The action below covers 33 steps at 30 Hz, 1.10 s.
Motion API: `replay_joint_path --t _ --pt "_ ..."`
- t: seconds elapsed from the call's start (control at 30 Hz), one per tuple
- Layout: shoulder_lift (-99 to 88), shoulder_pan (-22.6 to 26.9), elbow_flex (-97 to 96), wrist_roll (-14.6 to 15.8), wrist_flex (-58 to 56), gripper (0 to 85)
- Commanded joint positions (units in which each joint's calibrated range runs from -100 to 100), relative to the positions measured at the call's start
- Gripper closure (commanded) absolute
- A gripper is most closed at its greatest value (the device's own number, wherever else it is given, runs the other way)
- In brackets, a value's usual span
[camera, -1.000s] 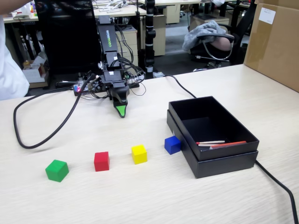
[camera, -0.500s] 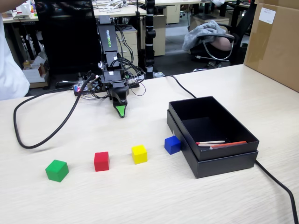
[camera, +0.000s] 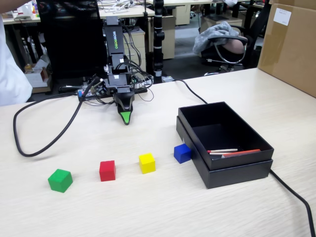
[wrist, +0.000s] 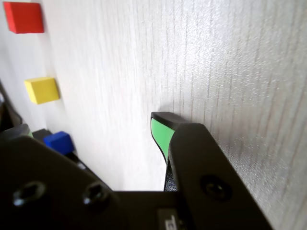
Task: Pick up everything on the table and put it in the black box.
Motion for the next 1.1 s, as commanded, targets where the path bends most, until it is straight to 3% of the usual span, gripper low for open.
replay_joint_path --t 0.0,0.27,0.43,0.77,1.07 --pt "0.31 0.05 4.38 0.1 -9.62 37.8" --pt "1.58 -0.83 23.42 0.2 -29.84 37.9" --pt "18.21 -4.0 43.91 0.1 -43.23 37.8" --pt "60.79 -11.43 82.99 -2.83 -47.81 37.9" --pt "91.19 -13.97 111.55 -3.47 -47.89 38.0"
